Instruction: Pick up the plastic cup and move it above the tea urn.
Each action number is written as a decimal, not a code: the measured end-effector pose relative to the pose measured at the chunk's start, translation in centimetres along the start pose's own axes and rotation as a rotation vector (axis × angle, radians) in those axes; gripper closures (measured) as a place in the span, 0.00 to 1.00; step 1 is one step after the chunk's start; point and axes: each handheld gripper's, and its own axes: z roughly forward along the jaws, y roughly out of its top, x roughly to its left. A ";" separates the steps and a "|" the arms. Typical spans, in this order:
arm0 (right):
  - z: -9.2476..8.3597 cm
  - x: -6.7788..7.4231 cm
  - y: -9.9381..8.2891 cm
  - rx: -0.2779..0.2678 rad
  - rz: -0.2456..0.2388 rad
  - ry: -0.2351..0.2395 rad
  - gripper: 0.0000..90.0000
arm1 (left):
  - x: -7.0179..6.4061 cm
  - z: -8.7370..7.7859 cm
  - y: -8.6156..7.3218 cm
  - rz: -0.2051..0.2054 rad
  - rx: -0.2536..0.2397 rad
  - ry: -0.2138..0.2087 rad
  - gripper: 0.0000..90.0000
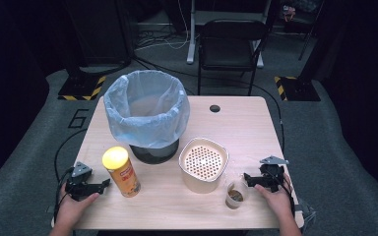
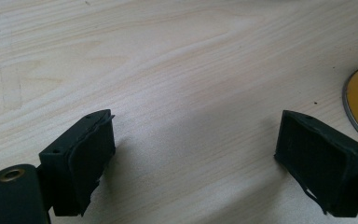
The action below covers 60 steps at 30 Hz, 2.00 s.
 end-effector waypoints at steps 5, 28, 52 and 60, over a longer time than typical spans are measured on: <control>0.0 0.0 0.0 -0.001 -0.003 -0.002 0.00 | 0.1 -0.1 0.1 -0.017 0.004 0.006 0.13; -1.2 0.2 -0.2 -0.024 -0.006 0.028 0.45 | -0.2 0.0 0.1 -0.035 0.005 0.045 0.13; -9.9 4.2 2.4 -0.124 -0.037 0.117 0.22 | -0.2 0.1 0.1 -0.036 0.003 0.048 0.13; -11.3 6.3 3.1 -0.153 -0.067 0.195 0.16 | -0.2 0.1 0.1 -0.035 0.002 0.049 0.13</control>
